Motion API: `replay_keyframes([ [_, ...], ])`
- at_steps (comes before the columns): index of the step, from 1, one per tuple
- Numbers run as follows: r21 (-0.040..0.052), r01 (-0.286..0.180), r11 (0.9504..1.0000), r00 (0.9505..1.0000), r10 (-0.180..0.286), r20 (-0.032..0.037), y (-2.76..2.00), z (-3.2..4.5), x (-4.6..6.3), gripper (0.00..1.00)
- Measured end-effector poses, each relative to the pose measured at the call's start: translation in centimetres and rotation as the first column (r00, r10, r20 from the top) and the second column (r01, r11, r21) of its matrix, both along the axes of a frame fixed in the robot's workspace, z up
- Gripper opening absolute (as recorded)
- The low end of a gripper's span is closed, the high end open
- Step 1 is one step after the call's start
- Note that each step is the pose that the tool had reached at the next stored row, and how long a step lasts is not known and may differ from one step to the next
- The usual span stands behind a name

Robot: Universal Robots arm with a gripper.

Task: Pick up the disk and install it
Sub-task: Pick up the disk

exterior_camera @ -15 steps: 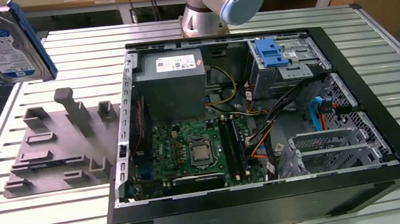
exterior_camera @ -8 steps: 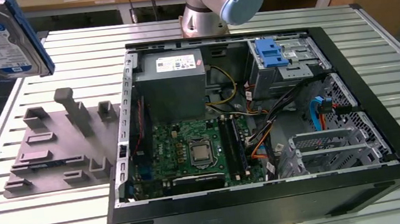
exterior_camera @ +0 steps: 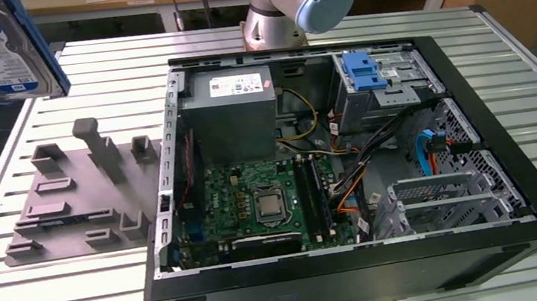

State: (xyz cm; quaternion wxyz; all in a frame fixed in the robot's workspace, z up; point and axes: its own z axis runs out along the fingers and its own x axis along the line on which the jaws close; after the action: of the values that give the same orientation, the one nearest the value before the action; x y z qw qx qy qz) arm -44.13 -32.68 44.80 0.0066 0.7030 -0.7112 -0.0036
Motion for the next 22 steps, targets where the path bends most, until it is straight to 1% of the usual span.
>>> replay_keyframes([
  [9,0.0001,0.0,1.0,1.0,0.0,0.0001,0.01,1.19,0.0,0.36],
  [22,0.0,0.0,1.0,1.0,0.0,0.0,0.02,3.53,0.0,0.36],
])
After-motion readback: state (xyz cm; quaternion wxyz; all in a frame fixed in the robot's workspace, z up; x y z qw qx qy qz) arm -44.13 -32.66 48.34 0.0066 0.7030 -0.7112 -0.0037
